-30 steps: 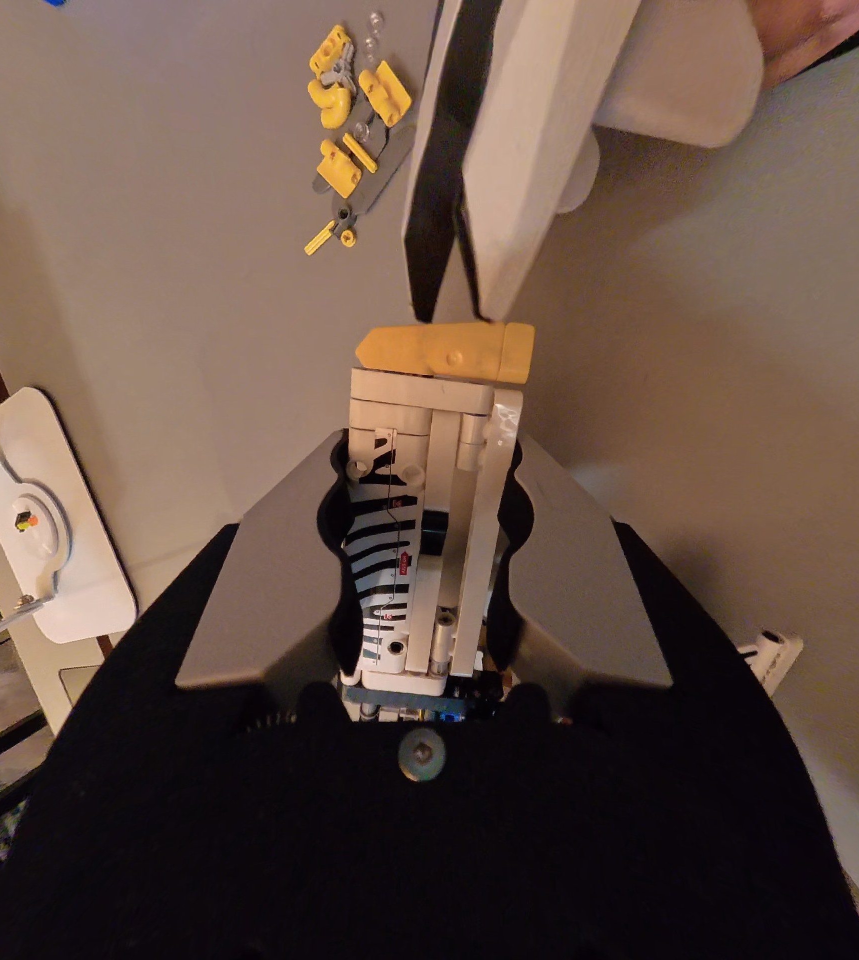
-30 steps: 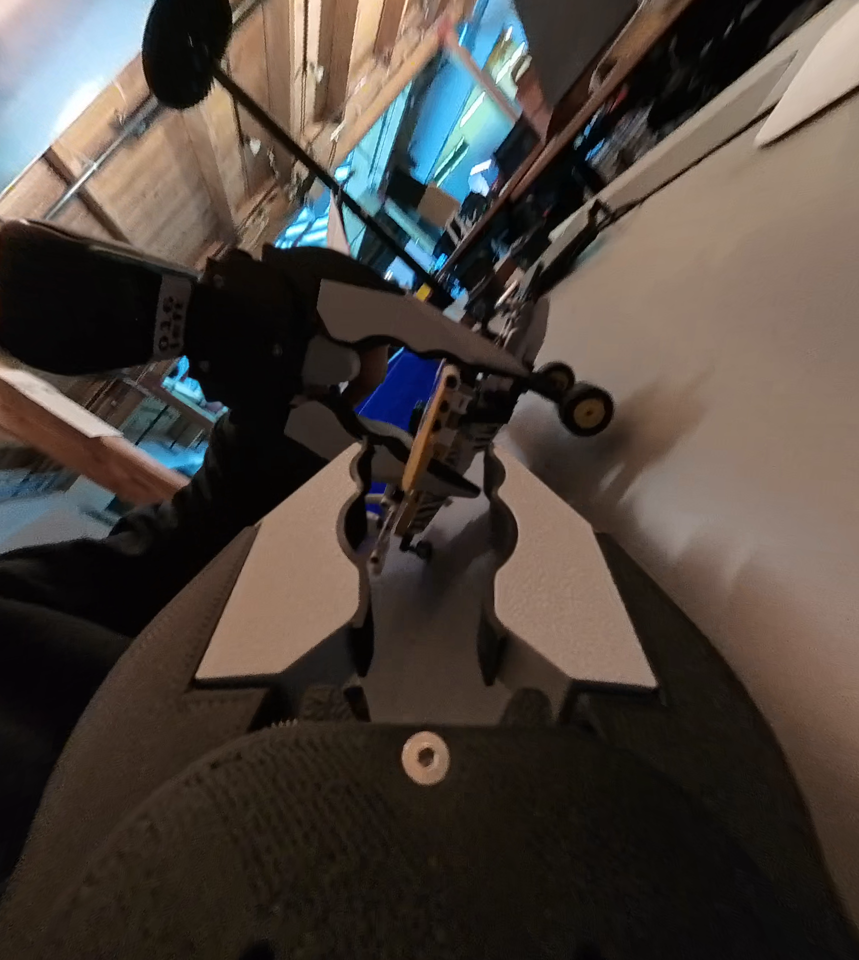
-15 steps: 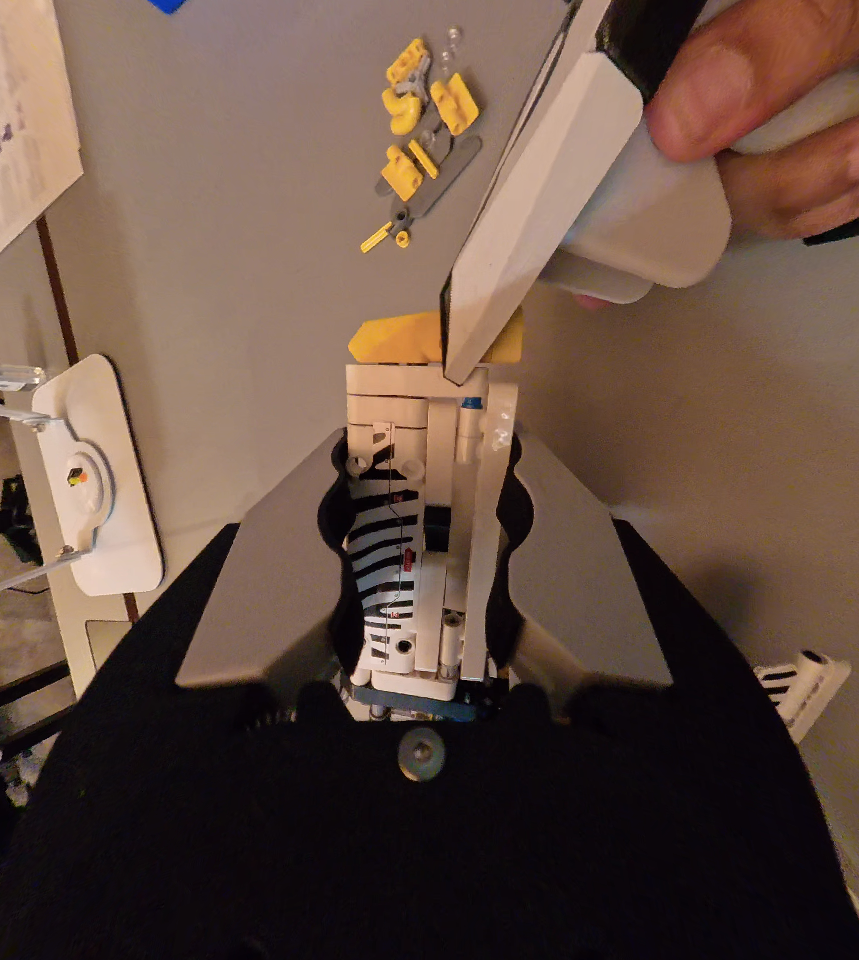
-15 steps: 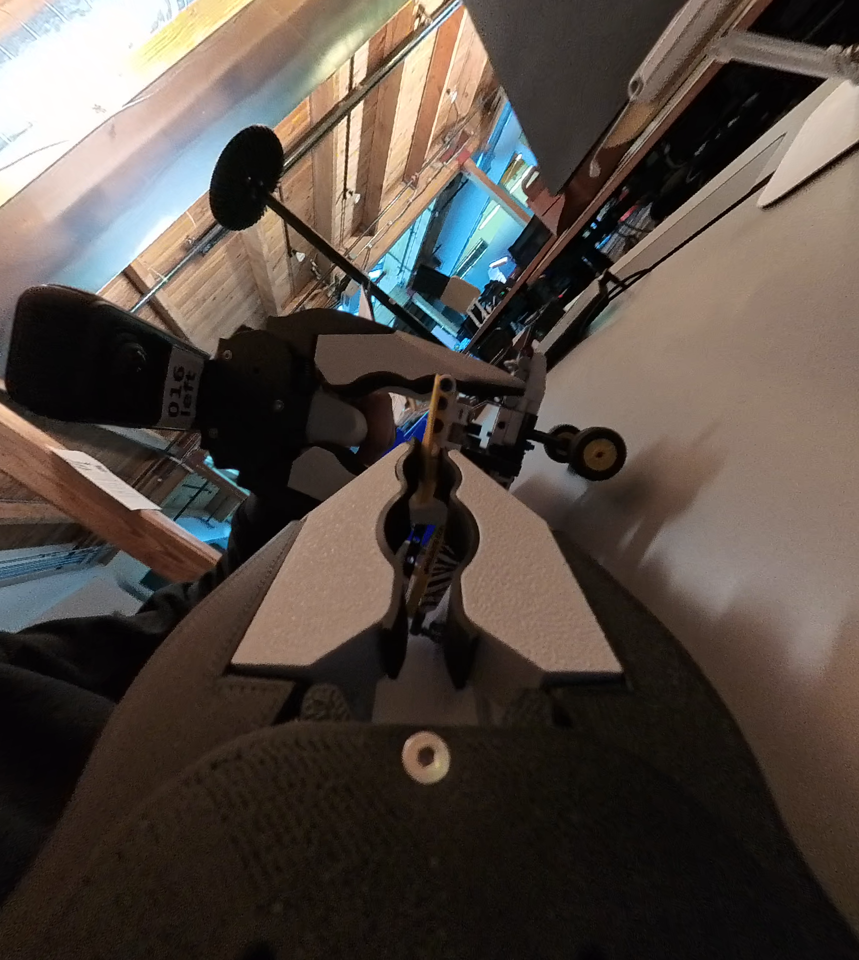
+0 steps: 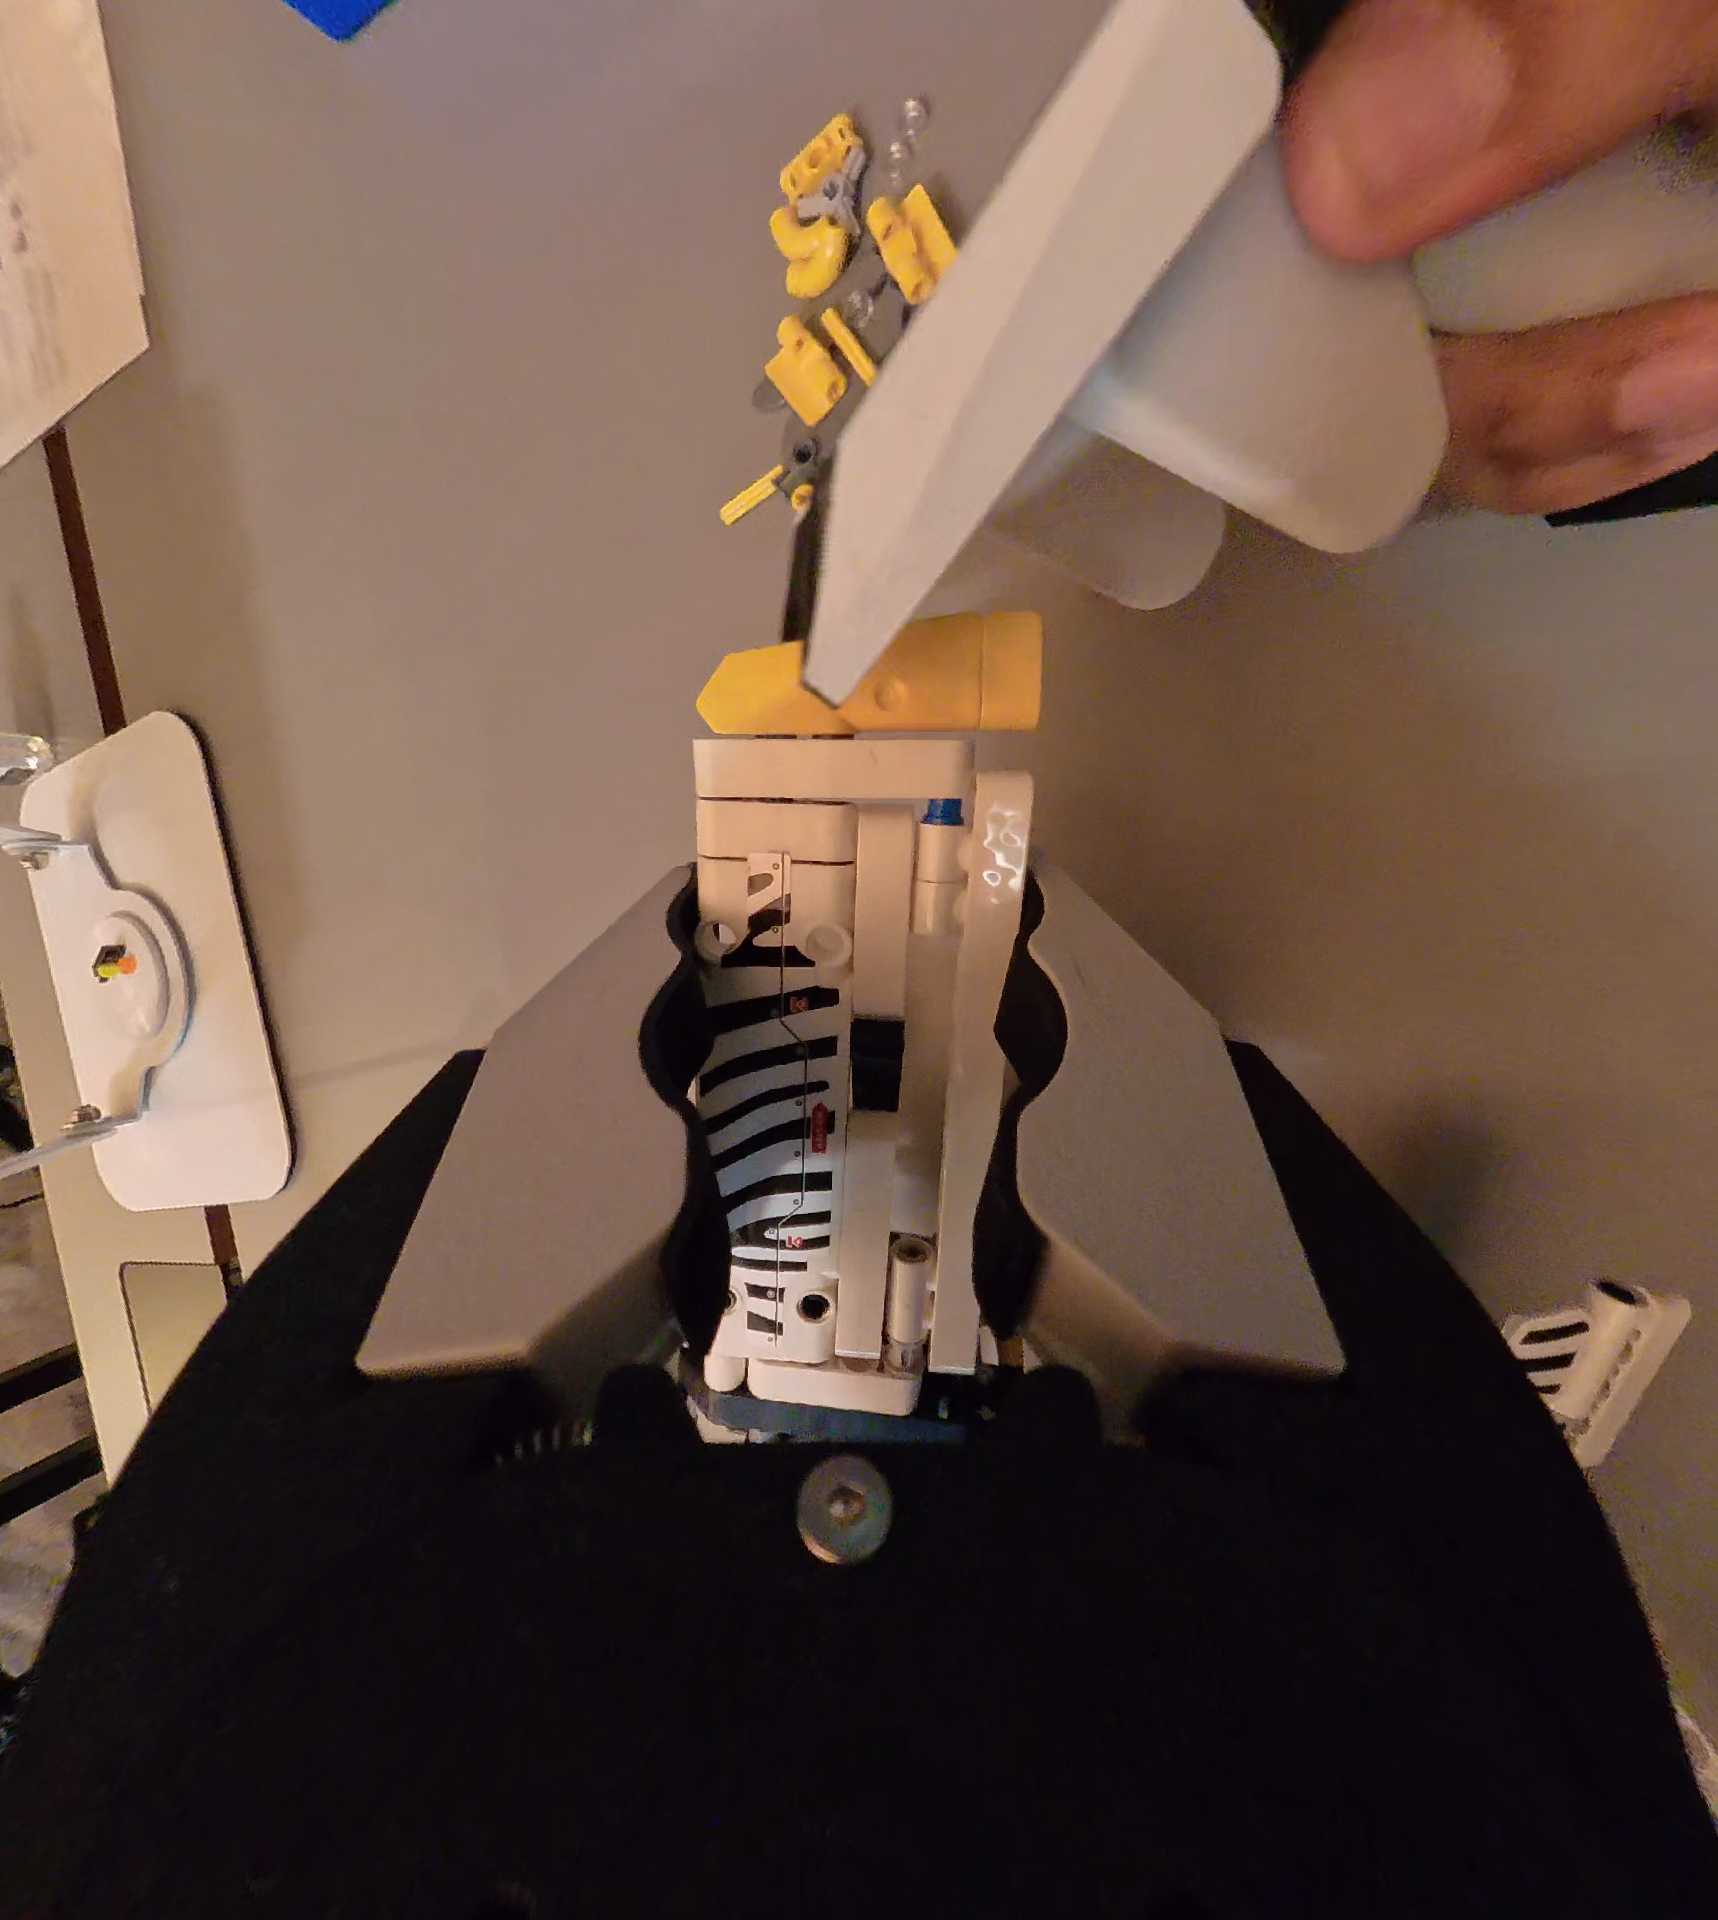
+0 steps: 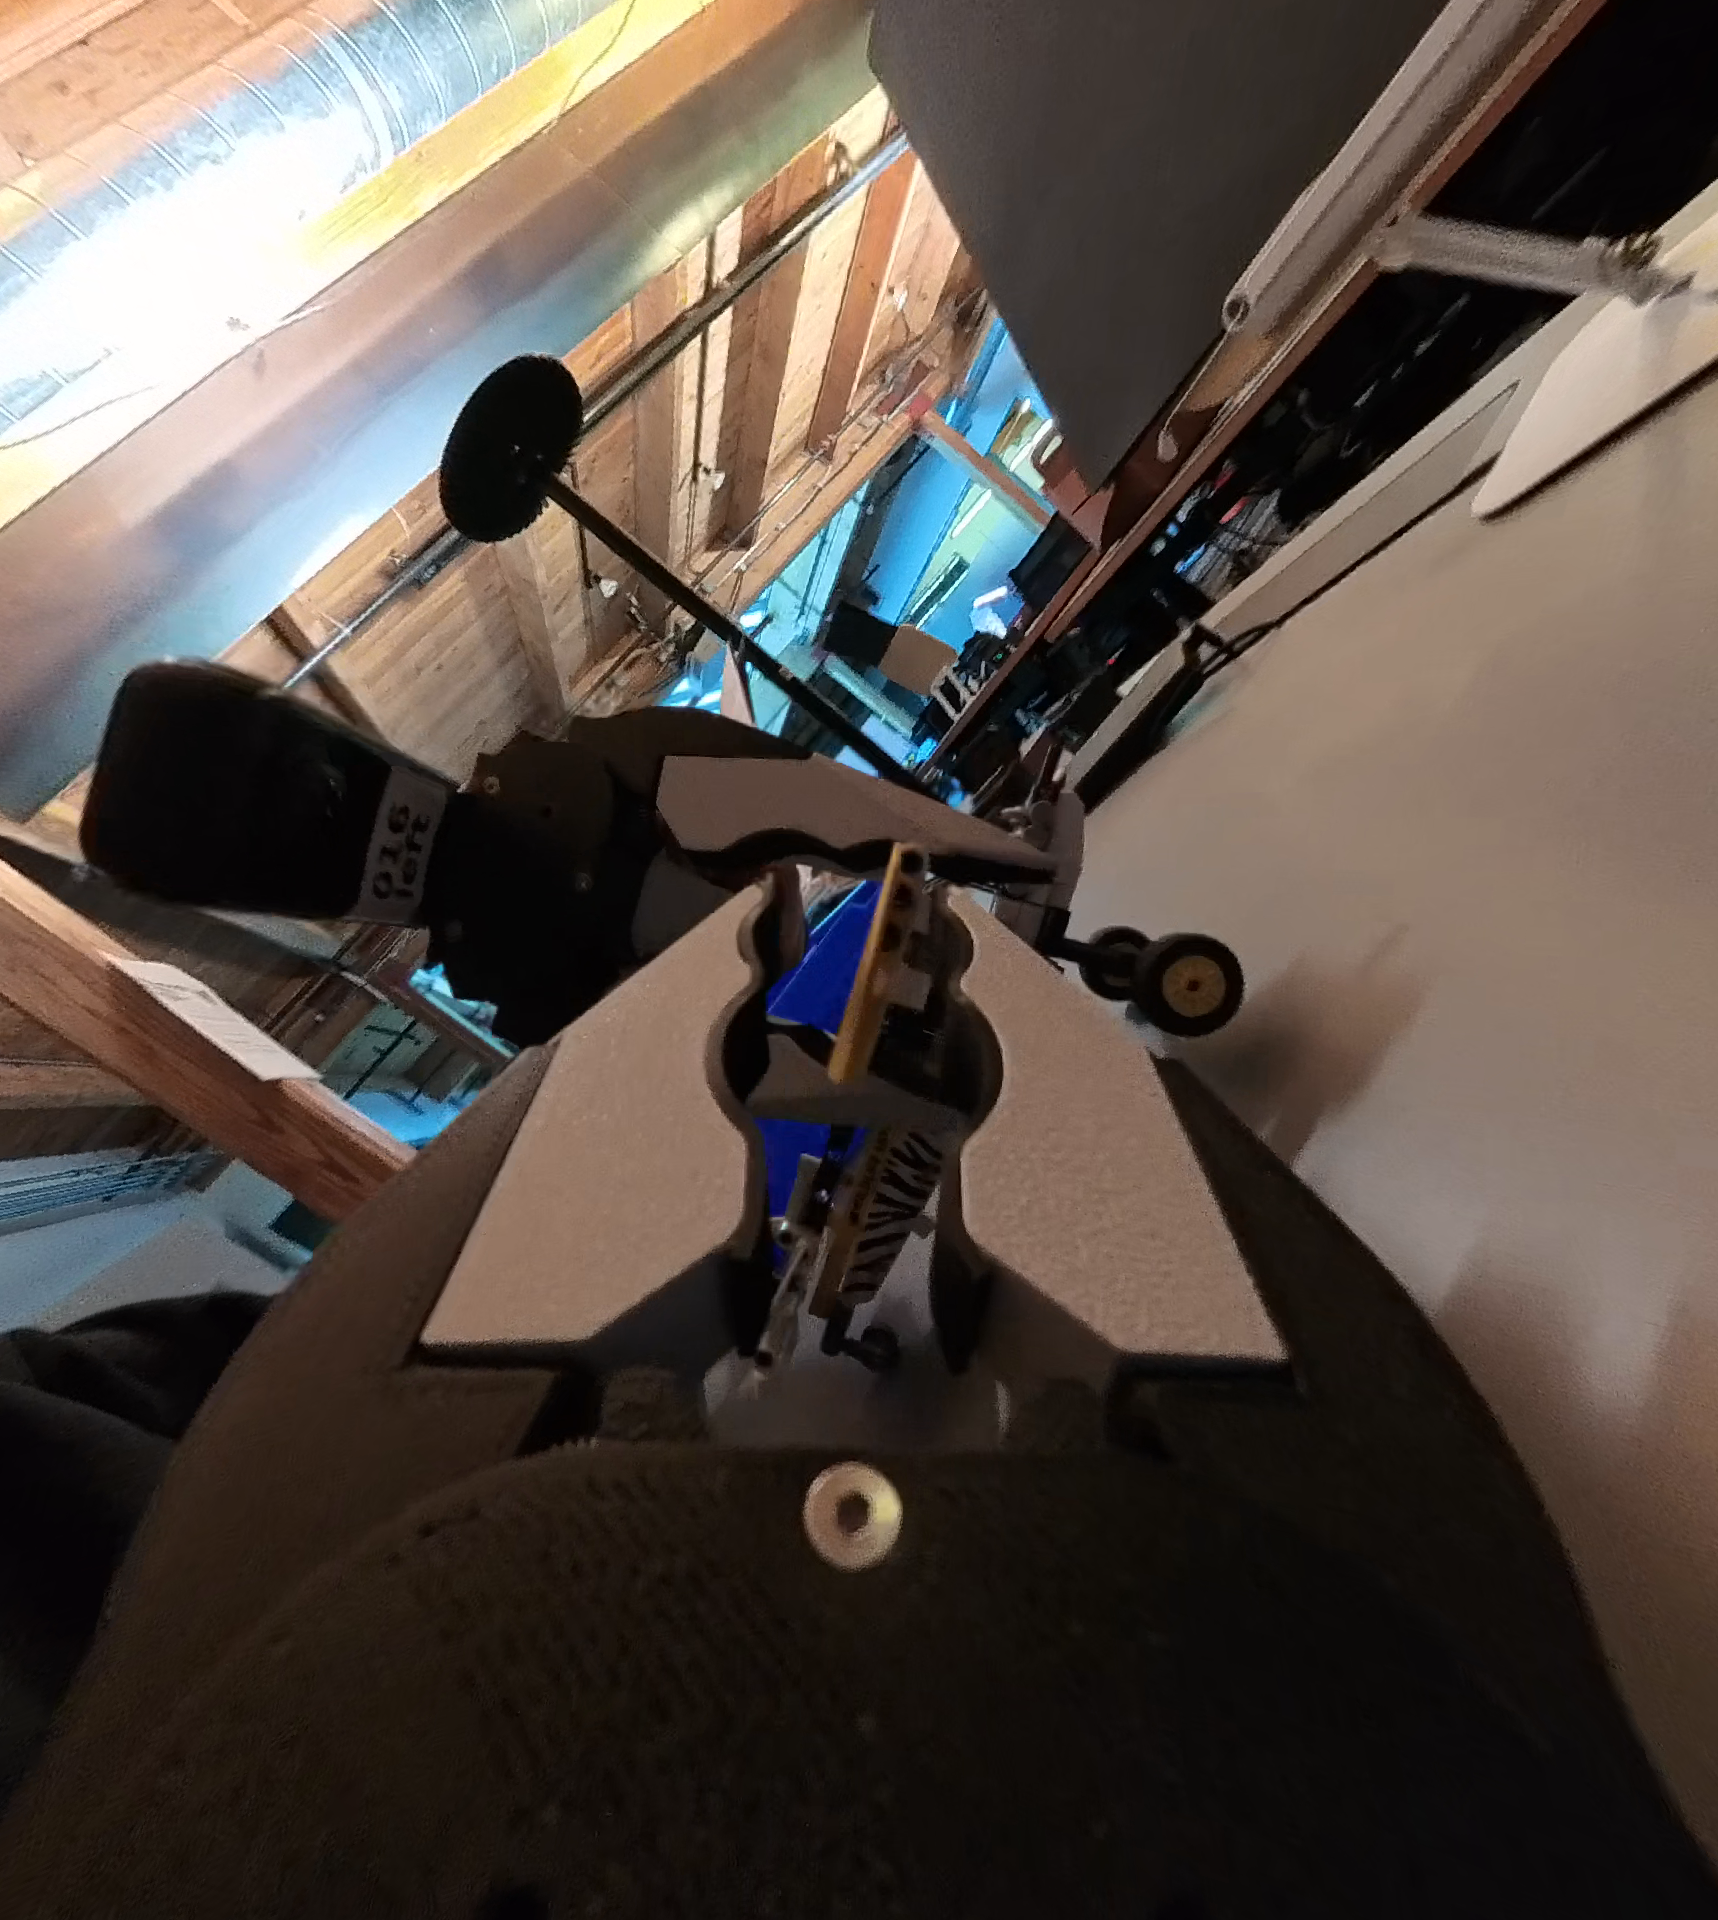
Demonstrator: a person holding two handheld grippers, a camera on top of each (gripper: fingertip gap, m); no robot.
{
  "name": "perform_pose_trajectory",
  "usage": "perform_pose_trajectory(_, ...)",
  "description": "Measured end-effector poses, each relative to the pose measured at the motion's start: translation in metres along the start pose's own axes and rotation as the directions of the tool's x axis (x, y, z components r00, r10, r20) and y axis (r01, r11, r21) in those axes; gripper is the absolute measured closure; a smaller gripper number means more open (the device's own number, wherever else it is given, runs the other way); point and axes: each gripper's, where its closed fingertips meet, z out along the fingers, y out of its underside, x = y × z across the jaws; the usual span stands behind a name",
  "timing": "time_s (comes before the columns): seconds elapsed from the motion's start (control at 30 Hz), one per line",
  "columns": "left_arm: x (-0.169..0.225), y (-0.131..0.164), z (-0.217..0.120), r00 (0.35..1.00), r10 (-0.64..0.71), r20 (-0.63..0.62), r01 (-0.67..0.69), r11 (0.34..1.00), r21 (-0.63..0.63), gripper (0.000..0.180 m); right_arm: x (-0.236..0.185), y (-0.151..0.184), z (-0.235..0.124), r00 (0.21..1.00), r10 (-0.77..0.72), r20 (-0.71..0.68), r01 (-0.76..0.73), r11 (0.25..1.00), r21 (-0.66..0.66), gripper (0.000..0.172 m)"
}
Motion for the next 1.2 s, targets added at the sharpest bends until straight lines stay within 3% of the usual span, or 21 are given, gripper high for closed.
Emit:
perform_pose_trajectory(0.07, 0.004, -0.001, 0.003, 1.000, 0.018, 0.001, -0.018, 1.000, -0.012, 0.127, 0.005, 0.006, 0.006, 1.000, 0.022, -0.015, -0.023, 0.997, -0.067, 0.139)
perform_pose_trajectory(0.13, 0.009, -0.002, 0.007, 0.999, 0.033, -0.004, -0.033, 0.999, -0.020, 0.127, 0.010, 0.012, 0.010, 0.999, 0.050, -0.018, -0.052, 0.993, -0.105, 0.145)
perform_pose_trajectory(0.17, 0.010, -0.002, 0.008, 0.999, 0.039, -0.003, -0.039, 0.999, -0.023, 0.127, 0.014, 0.012, 0.010, 0.997, 0.073, -0.028, -0.076, 0.992, -0.102, 0.158)
perform_pose_trajectory(0.3, 0.011, -0.002, 0.009, 0.999, 0.036, 0.002, -0.036, 0.999, -0.024, 0.127, 0.017, 0.011, 0.009, 0.997, 0.073, -0.030, -0.075, 0.994, -0.077, 0.161)
perform_pose_trajectory(0.33, 0.011, -0.002, 0.010, 0.999, 0.035, 0.009, -0.035, 0.999, -0.027, 0.126, 0.017, 0.008, 0.008, 0.998, 0.055, -0.036, -0.057, 0.997, -0.057, 0.167)
perform_pose_trajectory(0.6, 0.004, -0.003, 0.013, 0.999, 0.027, 0.036, -0.026, 0.999, -0.020, 0.126, 0.020, -0.002, 0.007, 0.991, 0.121, -0.048, -0.118, 0.991, 0.067, 0.168)
perform_pose_trajectory(0.7, -0.019, 0.017, 0.005, 0.994, -0.042, 0.101, 0.048, 0.997, -0.062, 0.126, 0.036, -0.045, -0.033, 0.986, 0.111, -0.124, -0.073, 0.958, 0.278, 0.169)
perform_pose_trajectory(0.73, -0.026, 0.020, -0.002, 0.992, -0.094, 0.083, 0.095, 0.995, -0.008, 0.128, 0.038, -0.052, -0.044, 0.985, 0.086, -0.148, -0.041, 0.958, 0.284, 0.168)
perform_pose_trajectory(0.83, -0.037, 0.026, -0.009, 0.989, -0.131, 0.069, 0.131, 0.991, 0.006, 0.128, 0.016, -0.029, -0.021, 0.988, -0.017, -0.151, 0.040, 0.987, 0.155, 0.168)
perform_pose_trajectory(0.93, -0.035, 0.025, 0.000, 0.991, -0.118, 0.062, 0.119, 0.993, -0.023, 0.127, 0.005, -0.020, 0.000, 0.994, -0.031, -0.104, 0.041, 0.994, 0.097, 0.167)
perform_pose_trajectory(1.13, -0.044, 0.032, -0.003, 0.986, -0.125, 0.113, 0.129, 0.991, -0.029, 0.125, 0.016, -0.011, -0.005, 0.996, 0.048, -0.075, -0.047, 0.999, 0.017, 0.168)
perform_pose_trajectory(1.2, -0.041, 0.034, -0.003, 0.987, -0.120, 0.109, 0.126, 0.991, -0.050, 0.117, 0.018, -0.005, -0.007, 0.996, 0.060, -0.069, -0.061, 0.998, -0.012, 0.168)
